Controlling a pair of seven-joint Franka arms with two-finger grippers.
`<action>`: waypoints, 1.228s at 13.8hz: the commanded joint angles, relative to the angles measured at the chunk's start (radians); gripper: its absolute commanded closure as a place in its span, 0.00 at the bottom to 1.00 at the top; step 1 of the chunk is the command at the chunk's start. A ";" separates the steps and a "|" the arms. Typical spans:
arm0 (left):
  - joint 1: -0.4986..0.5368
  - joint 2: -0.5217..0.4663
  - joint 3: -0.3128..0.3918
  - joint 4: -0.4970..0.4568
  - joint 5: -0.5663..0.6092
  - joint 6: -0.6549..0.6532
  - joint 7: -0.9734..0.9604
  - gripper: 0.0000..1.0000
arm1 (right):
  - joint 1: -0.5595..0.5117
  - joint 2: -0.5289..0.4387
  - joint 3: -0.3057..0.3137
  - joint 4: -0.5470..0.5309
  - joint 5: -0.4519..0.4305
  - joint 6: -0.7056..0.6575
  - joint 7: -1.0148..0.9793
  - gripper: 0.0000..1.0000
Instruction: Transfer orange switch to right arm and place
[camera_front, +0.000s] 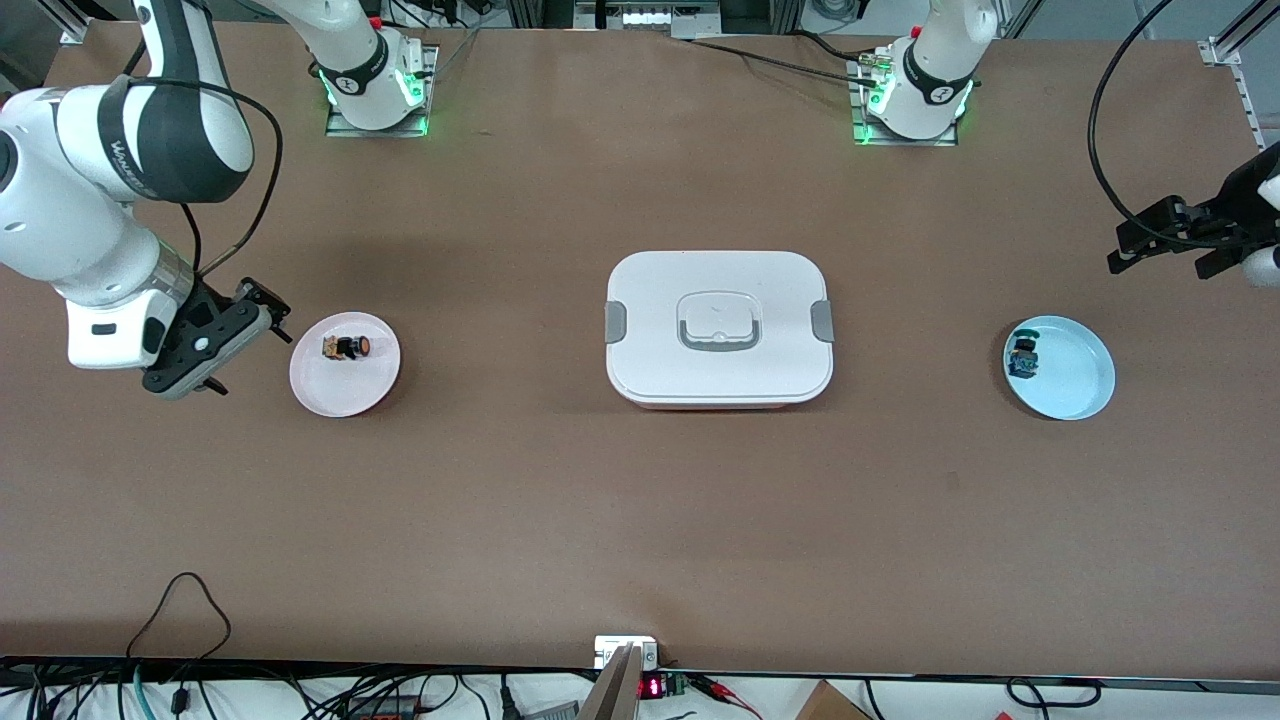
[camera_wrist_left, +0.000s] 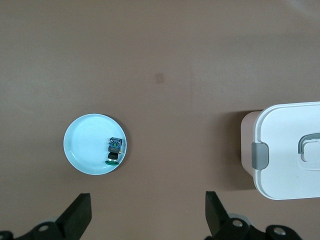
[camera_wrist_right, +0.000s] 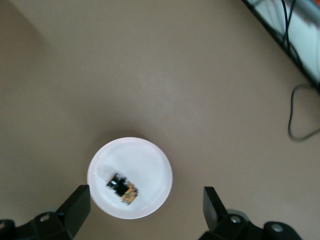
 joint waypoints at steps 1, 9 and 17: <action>-0.001 0.014 -0.002 0.027 0.021 -0.007 0.017 0.00 | -0.006 -0.020 -0.014 0.019 0.022 -0.090 0.148 0.00; 0.001 0.014 0.000 0.027 0.023 -0.007 0.017 0.00 | -0.003 -0.043 -0.005 0.207 -0.007 -0.487 0.630 0.00; -0.001 0.014 -0.002 0.027 0.021 -0.007 0.017 0.00 | -0.225 -0.040 0.147 0.254 -0.055 -0.488 0.685 0.00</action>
